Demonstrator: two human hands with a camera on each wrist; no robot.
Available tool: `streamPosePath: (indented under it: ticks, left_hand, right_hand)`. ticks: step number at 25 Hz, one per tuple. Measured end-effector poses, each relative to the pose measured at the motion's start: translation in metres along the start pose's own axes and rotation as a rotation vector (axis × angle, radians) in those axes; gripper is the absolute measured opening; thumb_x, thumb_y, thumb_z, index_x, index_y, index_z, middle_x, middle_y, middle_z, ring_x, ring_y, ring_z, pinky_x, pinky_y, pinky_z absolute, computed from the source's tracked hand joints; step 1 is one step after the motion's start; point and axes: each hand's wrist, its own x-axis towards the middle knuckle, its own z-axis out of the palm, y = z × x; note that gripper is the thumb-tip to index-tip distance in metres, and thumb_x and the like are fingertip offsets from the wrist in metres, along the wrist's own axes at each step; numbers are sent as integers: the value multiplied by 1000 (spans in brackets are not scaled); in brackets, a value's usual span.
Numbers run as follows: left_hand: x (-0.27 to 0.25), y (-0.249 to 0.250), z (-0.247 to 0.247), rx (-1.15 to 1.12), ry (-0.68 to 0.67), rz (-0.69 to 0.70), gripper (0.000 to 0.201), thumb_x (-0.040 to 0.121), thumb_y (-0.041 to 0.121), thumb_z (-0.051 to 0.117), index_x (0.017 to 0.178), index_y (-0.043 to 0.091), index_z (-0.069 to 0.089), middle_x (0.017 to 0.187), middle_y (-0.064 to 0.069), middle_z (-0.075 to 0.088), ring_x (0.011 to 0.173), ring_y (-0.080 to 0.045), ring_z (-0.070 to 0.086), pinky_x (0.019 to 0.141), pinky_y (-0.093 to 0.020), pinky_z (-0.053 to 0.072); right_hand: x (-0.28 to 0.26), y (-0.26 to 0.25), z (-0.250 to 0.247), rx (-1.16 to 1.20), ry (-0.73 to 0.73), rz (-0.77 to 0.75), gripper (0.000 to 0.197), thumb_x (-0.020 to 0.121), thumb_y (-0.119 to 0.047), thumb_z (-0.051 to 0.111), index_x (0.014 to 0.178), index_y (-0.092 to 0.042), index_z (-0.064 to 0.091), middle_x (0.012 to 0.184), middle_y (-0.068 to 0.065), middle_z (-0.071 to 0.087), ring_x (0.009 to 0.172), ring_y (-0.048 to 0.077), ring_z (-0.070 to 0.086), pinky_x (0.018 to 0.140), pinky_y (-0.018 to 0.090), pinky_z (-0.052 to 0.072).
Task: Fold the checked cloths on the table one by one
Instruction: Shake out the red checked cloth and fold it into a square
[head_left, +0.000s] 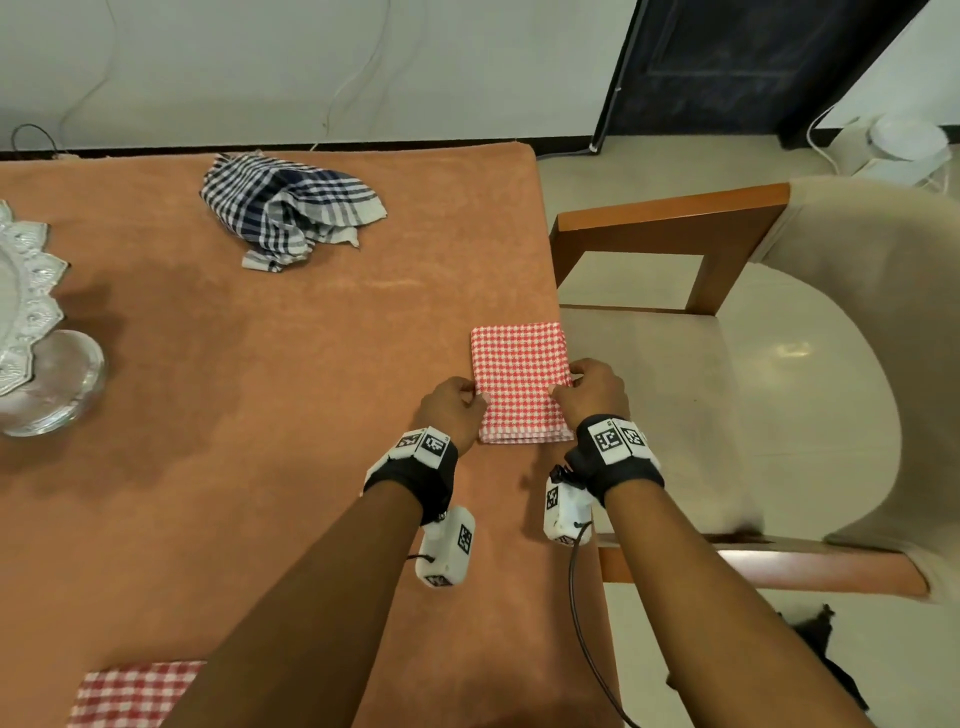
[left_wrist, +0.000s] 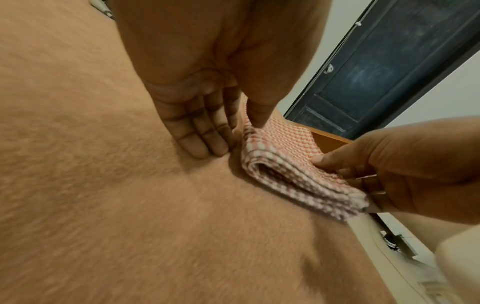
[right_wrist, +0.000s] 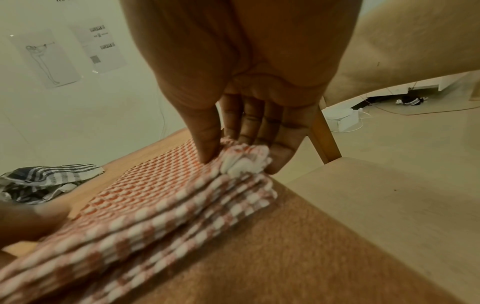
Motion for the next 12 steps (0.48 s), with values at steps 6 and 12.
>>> streamPosePath:
  ticks: [6,12]
  left_hand:
    - [-30,-34,-5,-35,-7,-55,36,95,30,52,129,19,54,124,-4,63,109,-25,60,85,-26,44]
    - [-33,-68,-24,-30,-25,-55,34,84,41,51,113,29,65,113,4,69,106,-18,63,92,-30,49]
  right_hand:
    - [-15,13,5,-28,40,6,61,88,-33,60,141,-11,39,142,16,43,125,36,48,100,45,41]
    - [-27,-15,4,-105,173,-278,48,90,-24,61,134,-11,49,140,15,43,126,35,43,105,44,36]
